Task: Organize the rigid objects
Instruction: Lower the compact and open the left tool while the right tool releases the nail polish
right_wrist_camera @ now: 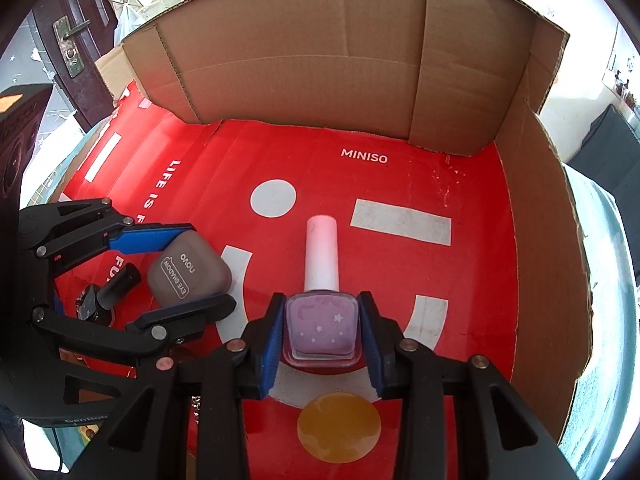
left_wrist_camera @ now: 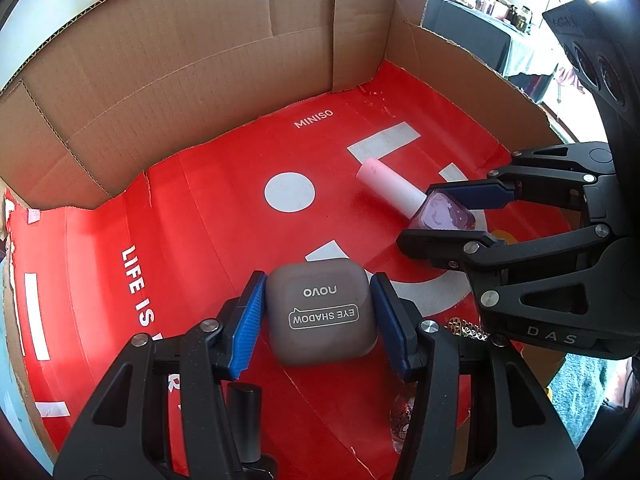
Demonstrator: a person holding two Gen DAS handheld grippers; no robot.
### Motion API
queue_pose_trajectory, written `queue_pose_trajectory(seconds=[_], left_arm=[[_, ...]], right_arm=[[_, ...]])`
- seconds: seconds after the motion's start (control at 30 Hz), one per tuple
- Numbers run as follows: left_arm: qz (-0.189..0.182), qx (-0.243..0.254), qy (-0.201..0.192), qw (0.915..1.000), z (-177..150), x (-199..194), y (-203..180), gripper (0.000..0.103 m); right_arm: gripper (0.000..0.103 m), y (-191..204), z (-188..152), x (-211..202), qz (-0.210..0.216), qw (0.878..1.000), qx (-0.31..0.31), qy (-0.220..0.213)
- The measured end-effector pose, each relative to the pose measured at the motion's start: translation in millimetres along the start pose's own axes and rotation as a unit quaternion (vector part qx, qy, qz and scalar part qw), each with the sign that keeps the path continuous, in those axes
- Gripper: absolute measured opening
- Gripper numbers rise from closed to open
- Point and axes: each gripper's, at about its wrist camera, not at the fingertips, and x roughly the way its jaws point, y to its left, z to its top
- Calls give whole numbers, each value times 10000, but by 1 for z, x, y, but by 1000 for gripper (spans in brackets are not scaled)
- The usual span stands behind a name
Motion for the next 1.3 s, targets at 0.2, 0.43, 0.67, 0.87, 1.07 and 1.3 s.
queue_pose_trajectory(seconds=[0.2,0.43,0.67,0.87,1.07,1.3], left_arm=[[4,-2,1,10000,0,0,0,51],[27,-40,-5,10000,-1,0,1,54],[-2,-151,-17,9999,-2,-1,5,61],[55,-255,-89,9996,-3,-4,8,61],[107,-499,-331,9981,-11,-23,15,62],[52,-918,-1089,9898,-27,-79,22,77]], right_arm=[[38,0,1,0,2,10000,-5,5],[38,2,0,-1,-48,10000,-65,6],[39,3,0,0,-55,10000,-48,41],[41,1,0,-5,-57,10000,-18,-13],[48,-2,-2,-28,-121,9997,13,-202],[62,0,-11,-77,-189,9978,31,-627]])
